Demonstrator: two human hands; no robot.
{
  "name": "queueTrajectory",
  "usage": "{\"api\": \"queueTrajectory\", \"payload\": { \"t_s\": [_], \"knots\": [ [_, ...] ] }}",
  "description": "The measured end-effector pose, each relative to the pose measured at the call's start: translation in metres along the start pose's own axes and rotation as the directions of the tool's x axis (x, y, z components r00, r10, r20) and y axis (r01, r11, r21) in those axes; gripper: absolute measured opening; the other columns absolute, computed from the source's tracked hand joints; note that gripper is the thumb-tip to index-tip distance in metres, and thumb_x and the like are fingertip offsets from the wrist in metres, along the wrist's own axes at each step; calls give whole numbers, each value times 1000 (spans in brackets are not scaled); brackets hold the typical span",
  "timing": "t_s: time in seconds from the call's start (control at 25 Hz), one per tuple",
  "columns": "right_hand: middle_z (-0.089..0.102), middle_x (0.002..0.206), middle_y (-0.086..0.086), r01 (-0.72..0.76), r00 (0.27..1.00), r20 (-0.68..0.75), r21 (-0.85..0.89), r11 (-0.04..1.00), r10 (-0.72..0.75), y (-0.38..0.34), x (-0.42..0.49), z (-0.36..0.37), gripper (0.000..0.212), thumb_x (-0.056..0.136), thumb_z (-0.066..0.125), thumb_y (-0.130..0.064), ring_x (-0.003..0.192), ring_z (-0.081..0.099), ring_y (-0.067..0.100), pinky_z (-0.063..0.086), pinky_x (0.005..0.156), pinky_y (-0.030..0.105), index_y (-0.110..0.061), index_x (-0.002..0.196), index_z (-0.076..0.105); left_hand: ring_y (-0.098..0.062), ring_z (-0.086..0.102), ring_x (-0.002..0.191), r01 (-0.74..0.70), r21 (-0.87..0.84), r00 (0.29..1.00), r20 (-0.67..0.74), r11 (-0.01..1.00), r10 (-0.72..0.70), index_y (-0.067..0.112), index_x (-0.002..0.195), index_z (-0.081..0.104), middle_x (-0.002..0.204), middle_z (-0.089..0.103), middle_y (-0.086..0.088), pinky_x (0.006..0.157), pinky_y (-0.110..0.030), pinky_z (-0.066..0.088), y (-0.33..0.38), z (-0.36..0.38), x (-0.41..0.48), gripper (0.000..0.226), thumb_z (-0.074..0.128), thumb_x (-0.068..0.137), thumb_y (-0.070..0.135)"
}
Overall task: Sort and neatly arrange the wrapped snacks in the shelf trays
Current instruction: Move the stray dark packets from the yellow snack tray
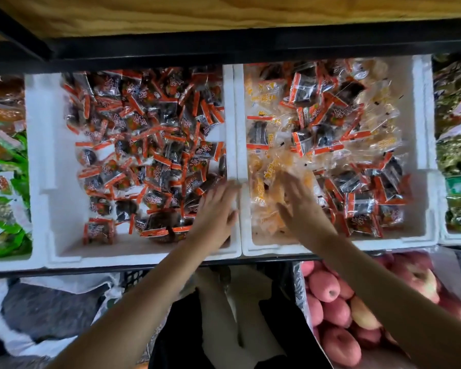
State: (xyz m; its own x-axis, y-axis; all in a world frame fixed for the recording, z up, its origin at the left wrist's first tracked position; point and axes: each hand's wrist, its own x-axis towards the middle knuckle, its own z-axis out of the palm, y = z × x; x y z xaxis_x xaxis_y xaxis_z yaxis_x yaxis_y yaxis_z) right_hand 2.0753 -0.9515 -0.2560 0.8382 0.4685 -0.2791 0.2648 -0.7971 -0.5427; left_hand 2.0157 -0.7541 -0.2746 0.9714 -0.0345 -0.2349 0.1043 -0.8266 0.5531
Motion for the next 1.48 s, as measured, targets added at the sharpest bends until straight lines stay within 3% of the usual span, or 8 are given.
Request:
{"api": "queueTrajectory", "payload": {
  "t_s": [0.2,0.4,0.56,0.72,1.0,1.16,1.36,1.48],
  "knots": [
    [-3,158,2,140,962,264,-253,957,-71,-1,-11,39,63,99,39,-24,145,-8,19,8,118,43,-20,150,3,-29,14,144,132,268,988,47,954,-150,18,148,26,154,21,-9,119,-46,13,-39,-10,3,54,44,98,28],
    [28,150,4,98,995,35,-38,994,-97,14,-13,22,51,92,49,-10,140,24,18,17,116,34,-15,141,35,-22,50,110,5,93,979,-205,996,14,5,119,54,116,52,-10,101,-36,41,4,-7,18,33,54,87,2],
    [36,143,12,-181,958,-246,-128,975,146,58,-12,-3,57,88,55,-9,135,29,29,19,115,38,-9,141,33,-27,42,130,-281,112,958,-17,953,285,10,130,51,135,47,-11,112,-46,33,43,23,42,41,53,89,13],
    [9,155,17,-462,882,-156,-110,880,444,118,-17,-26,88,85,65,-32,144,6,35,7,117,46,-13,149,8,-24,-4,147,-387,201,910,239,900,338,20,151,20,160,4,-3,118,-41,-10,72,47,66,54,39,100,26],
    [29,139,23,-509,851,-94,97,855,517,147,-40,-33,100,68,80,-11,128,34,42,30,105,42,-7,147,18,-30,-8,146,-369,375,901,368,851,228,28,150,17,160,3,-3,114,-57,-12,94,74,74,53,36,100,32],
    [43,130,20,-487,818,-180,290,824,547,146,-53,-35,91,68,80,-9,118,44,35,39,97,37,-13,144,29,-32,30,134,-349,284,930,222,893,293,17,135,43,139,40,-7,110,-44,19,109,81,71,39,43,98,28],
    [70,86,0,-413,755,-275,504,758,595,123,-69,-48,55,67,80,-5,79,64,11,47,71,10,-13,116,57,-25,32,131,-292,-19,924,254,956,287,16,138,41,138,44,-4,107,-33,16,141,94,69,54,58,91,35],
    [69,80,-12,-259,824,-241,644,720,513,103,-73,-58,49,67,81,-5,77,66,10,53,74,23,-19,109,58,-26,52,115,-242,-306,922,224,921,317,14,130,51,123,58,-7,97,-36,37,157,92,67,60,68,78,39]
  ]
}}
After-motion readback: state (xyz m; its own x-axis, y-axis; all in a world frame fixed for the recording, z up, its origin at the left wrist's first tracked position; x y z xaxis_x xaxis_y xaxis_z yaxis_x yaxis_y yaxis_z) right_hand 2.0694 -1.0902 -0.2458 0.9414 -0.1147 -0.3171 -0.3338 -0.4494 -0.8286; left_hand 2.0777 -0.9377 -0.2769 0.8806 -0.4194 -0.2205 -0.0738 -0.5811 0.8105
